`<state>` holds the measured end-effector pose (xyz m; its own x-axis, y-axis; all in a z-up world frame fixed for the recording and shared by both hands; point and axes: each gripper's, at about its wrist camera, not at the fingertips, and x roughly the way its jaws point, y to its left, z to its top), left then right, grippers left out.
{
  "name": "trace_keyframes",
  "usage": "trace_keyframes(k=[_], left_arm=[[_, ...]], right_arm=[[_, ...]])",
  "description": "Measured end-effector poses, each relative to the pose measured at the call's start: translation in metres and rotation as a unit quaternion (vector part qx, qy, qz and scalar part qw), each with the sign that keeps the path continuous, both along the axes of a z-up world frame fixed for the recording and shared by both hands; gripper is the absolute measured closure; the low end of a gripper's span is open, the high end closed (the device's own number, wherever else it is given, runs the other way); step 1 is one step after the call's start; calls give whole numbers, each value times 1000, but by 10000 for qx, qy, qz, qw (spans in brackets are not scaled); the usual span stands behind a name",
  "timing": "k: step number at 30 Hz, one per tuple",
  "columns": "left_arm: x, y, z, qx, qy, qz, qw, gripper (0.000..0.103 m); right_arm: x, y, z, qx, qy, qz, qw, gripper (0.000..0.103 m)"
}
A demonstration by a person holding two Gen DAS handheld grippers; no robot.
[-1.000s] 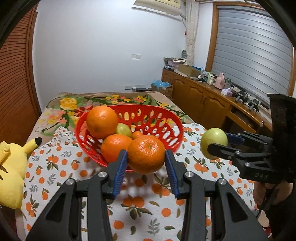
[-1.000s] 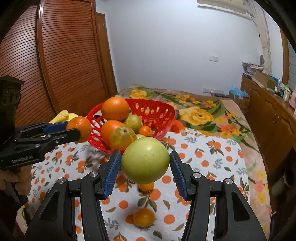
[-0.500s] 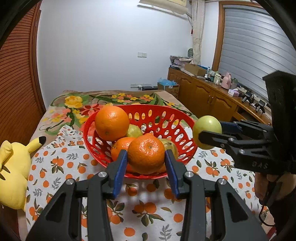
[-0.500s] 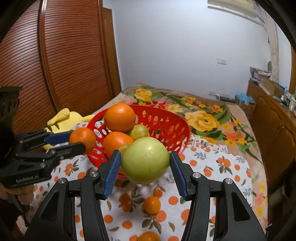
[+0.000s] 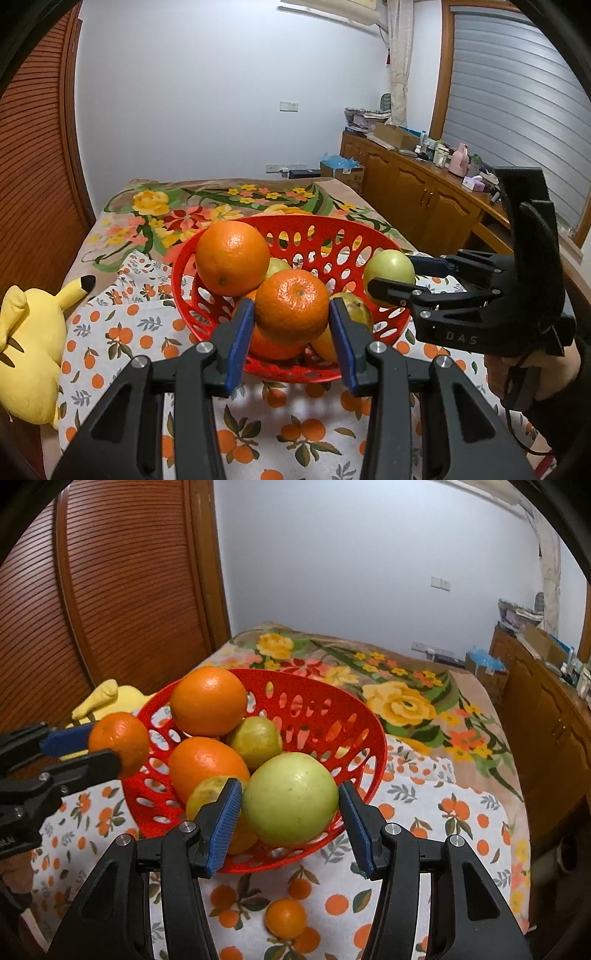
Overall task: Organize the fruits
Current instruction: 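Carry the green pomelo with the right tool while the left tool carries the mandarin to the basket, then lower both fruits into the red basket and open both tools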
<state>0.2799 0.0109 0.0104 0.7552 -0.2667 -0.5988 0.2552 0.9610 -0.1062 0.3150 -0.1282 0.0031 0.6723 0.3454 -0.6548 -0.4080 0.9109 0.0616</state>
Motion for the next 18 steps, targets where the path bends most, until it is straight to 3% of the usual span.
trace_keyframes(k=[10,18], left_arm=[[16,-4,-6,29,58,-20,10000,64],[30,-6,-11,39,127,-20,9999,64]], right_arm=[[10,-7,-1,261,94,24,9996,47],[11,-17,11,471,-108,-36,9988,46]])
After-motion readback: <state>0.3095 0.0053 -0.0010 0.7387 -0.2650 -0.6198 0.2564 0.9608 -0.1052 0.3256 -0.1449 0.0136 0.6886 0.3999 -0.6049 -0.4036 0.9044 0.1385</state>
